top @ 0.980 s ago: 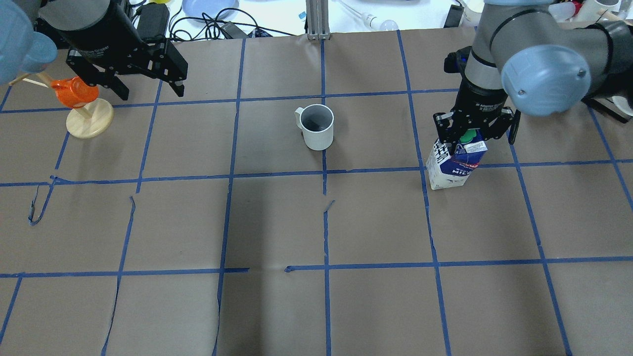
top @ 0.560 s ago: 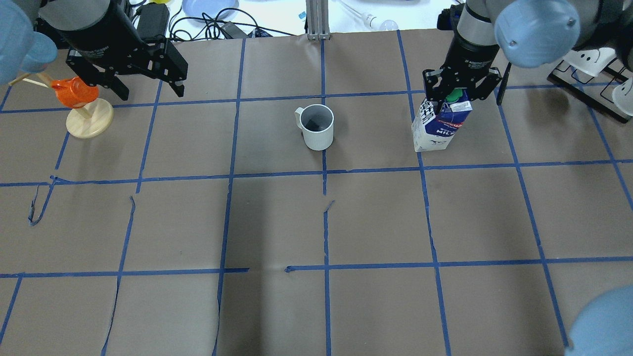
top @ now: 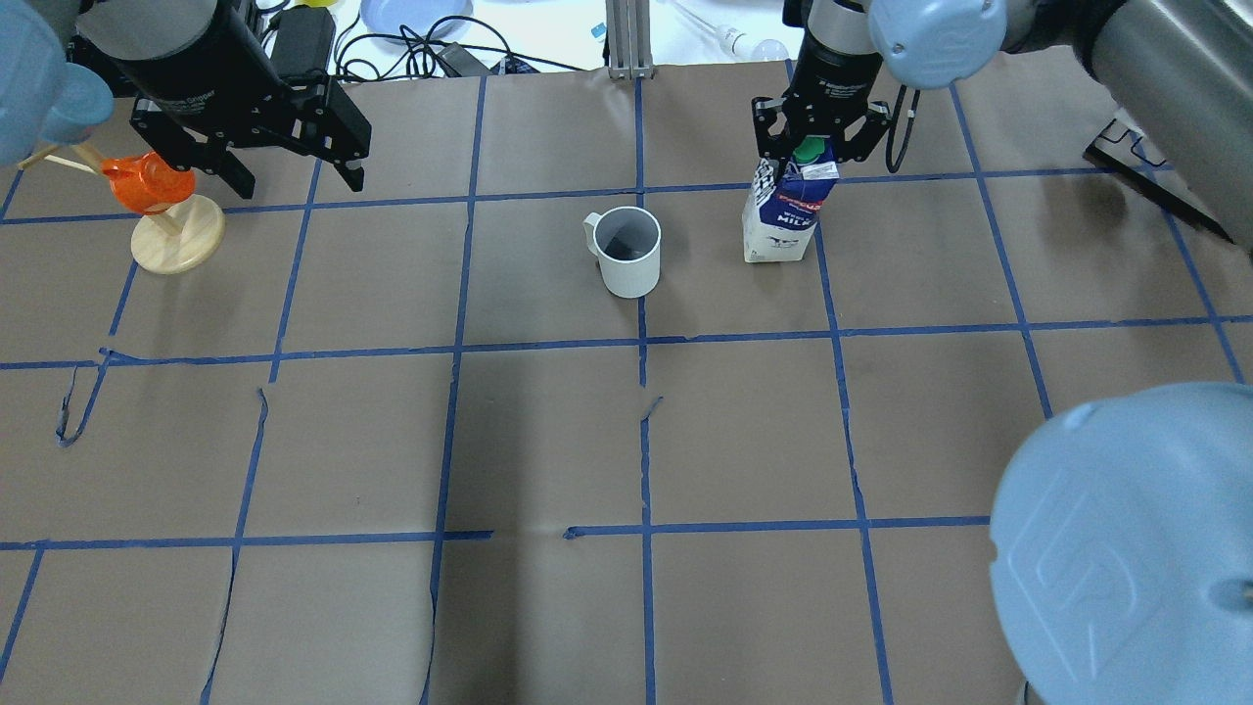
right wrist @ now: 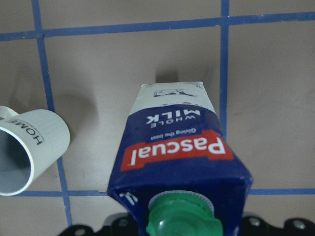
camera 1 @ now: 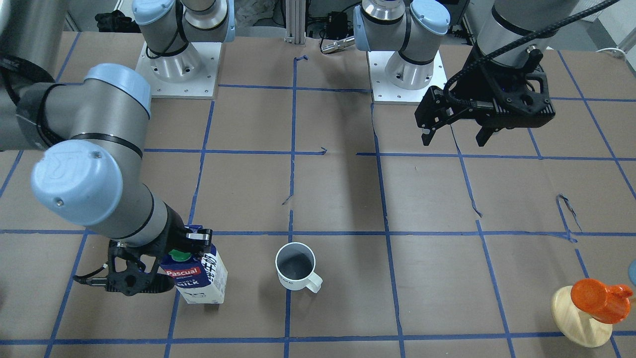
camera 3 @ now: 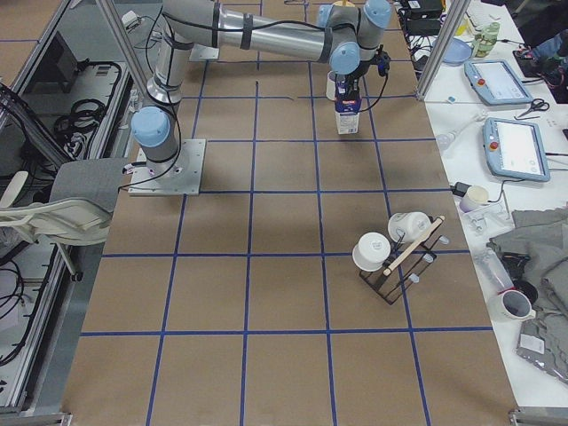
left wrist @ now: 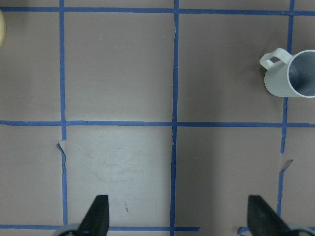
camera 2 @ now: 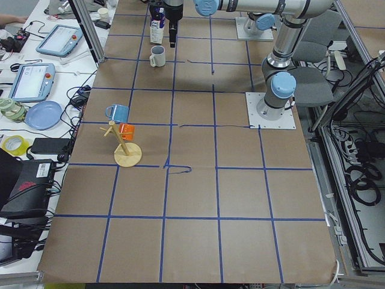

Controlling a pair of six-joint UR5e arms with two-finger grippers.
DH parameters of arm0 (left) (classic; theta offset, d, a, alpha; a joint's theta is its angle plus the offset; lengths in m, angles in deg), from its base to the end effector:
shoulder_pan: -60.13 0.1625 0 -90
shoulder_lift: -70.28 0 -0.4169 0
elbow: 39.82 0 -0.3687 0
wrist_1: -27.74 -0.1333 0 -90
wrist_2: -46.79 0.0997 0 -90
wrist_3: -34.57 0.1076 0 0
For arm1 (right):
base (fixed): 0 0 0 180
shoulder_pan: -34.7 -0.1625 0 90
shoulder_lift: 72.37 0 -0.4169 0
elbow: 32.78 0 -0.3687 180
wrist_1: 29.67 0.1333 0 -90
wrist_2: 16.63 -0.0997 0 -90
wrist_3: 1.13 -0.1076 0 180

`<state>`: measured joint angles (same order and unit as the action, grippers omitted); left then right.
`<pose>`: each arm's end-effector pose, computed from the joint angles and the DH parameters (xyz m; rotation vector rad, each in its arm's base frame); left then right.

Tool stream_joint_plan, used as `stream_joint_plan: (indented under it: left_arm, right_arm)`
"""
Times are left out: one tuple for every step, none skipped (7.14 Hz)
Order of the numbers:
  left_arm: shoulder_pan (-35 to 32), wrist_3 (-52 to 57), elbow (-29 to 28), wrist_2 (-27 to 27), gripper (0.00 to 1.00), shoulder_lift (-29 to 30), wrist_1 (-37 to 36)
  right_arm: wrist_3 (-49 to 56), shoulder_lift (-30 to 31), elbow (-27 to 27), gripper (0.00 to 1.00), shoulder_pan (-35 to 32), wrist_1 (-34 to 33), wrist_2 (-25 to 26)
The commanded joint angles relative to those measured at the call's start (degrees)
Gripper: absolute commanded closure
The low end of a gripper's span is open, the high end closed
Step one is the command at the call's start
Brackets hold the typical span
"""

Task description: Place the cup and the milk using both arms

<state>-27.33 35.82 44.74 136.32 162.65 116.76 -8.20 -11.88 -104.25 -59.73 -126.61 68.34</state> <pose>-0.1122 -0.4979 0.4985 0.0348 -3.1336 0.1112 0.1932 -0.6462 0.3411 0.0752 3.0581 0.1208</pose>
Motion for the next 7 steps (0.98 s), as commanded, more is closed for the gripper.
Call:
stream_joint_plan:
  left_arm:
    - [0.01, 0.07, -0.01, 0.20, 0.00, -0.08, 0.18]
    - [-0.07, 0.07, -0.01, 0.20, 0.00, 0.01, 0.18]
    - [0.01, 0.07, -0.01, 0.20, 0.00, 0.01, 0.18]
    - [-0.07, 0.07, -0.01, 0.20, 0.00, -0.08, 0.18]
    - [-0.08, 0.07, -0.01, 0.20, 0.00, 0.01, 0.18]
    - [-0.08, 0.07, 0.08, 0.20, 0.00, -0.08, 0.27]
    - [-0.08, 0.07, -0.01, 0.20, 0.00, 0.01, 0.19]
  right_arm:
    - [-8.53, -1.77, 1.51, 0.50, -4.96, -0.09, 0.11]
    - [-8.84, -1.78, 1.07, 0.50, -6.63, -0.09, 0.46]
    - [-8.84, -1.78, 0.90, 0.50, -7.08, 0.43, 0.12]
    - [-8.84, -1.78, 0.63, 0.50, -7.69, 0.52, 0.20]
    - [-8.76, -1.87, 0.19, 0.47, -7.79, 0.44, 0.20]
    - [-8.58, -1.69, -0.59, 0.00, -7.79, 0.18, 0.46]
    - [-8.41, -1.69, -0.51, 0.00, -7.70, 0.17, 0.90]
